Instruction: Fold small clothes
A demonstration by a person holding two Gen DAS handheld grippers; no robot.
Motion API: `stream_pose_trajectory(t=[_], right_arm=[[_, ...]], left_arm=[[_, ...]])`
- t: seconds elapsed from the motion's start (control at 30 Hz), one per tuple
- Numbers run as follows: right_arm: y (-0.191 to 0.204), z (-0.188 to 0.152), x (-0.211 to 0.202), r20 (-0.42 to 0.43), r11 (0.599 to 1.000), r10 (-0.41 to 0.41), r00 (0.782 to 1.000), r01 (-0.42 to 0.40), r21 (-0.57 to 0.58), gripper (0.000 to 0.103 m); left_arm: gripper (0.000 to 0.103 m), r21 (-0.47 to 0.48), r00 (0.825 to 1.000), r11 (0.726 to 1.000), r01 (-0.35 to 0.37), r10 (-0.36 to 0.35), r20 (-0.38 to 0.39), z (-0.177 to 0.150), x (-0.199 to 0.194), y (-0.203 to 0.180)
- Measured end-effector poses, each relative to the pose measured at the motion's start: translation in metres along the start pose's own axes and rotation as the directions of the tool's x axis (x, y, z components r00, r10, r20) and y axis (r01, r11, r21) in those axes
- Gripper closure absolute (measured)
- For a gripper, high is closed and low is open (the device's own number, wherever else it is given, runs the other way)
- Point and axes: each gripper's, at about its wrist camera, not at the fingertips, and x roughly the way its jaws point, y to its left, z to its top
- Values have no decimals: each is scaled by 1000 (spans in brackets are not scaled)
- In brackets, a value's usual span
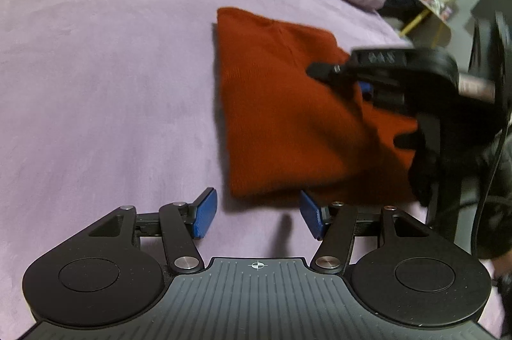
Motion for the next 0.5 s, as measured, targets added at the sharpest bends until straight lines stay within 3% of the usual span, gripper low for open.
stream_pose_trajectory(t=[0.1, 0.2, 0.37, 0.5], right_arm=[[26, -2, -10, 38, 980, -95, 995, 100, -169, 90], [45, -1, -38, 137, 953, -101, 985, 135, -272, 91], [34, 5, -85, 263, 931, -150, 953, 226, -286, 91], [-11, -1, -86, 237, 904, -277, 931, 336, -263, 90]], left_arm=[[40, 21, 999, 999, -35, 35, 3, -1, 2, -7], [40, 3, 1000, 1000, -21, 21, 19, 2, 3, -13], [43, -38, 999, 999, -18, 19, 31, 8, 11, -26], [42, -39, 999, 999, -13, 14, 29, 7, 19, -34]])
